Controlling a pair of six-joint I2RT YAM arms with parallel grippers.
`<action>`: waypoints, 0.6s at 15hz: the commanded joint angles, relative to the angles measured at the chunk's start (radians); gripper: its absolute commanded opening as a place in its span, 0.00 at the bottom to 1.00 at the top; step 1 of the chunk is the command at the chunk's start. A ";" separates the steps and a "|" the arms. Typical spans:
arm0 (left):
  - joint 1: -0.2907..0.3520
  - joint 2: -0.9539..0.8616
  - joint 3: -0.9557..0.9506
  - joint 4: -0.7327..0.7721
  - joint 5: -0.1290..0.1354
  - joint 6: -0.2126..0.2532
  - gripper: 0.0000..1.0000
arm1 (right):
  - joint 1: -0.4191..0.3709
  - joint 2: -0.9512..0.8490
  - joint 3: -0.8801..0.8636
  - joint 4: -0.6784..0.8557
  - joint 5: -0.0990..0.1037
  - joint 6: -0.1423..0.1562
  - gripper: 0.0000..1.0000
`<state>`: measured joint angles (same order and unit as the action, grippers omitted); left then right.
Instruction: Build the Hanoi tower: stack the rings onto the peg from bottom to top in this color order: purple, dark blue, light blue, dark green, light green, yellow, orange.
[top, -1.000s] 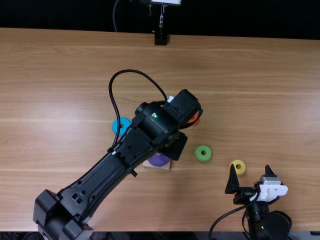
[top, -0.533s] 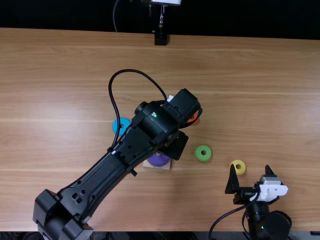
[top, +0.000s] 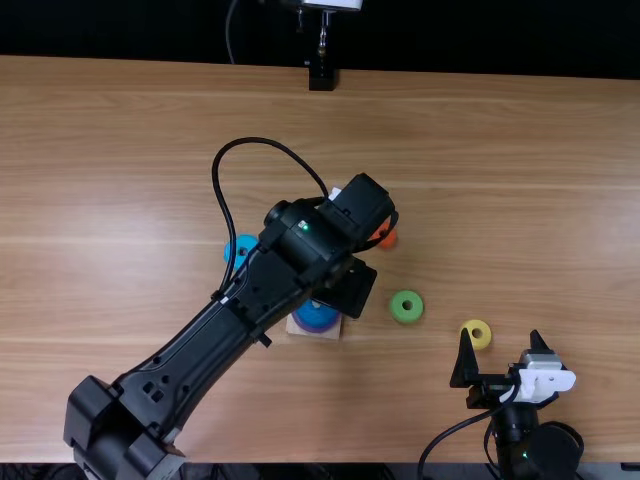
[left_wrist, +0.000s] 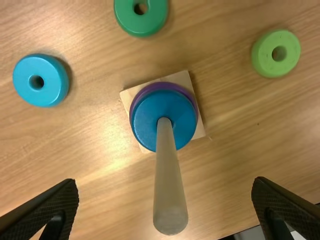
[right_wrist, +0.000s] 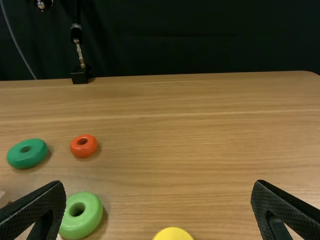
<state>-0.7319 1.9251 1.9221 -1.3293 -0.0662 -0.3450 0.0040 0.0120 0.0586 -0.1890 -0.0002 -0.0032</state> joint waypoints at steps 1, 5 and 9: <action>0.025 -0.003 0.020 0.032 0.005 -0.001 1.00 | -0.006 -0.012 -0.042 -0.064 0.011 -0.006 1.00; 0.101 -0.008 0.021 0.321 0.002 -0.001 1.00 | -0.002 -0.012 -0.042 -0.064 0.011 -0.006 1.00; 0.259 -0.035 -0.081 0.405 -0.011 0.008 1.00 | -0.006 -0.012 -0.042 -0.064 0.011 -0.006 1.00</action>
<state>-0.4953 1.9114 1.8790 -0.9138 -0.0685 -0.3439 0.0040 0.0120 0.0586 -0.1890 0.0002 -0.0032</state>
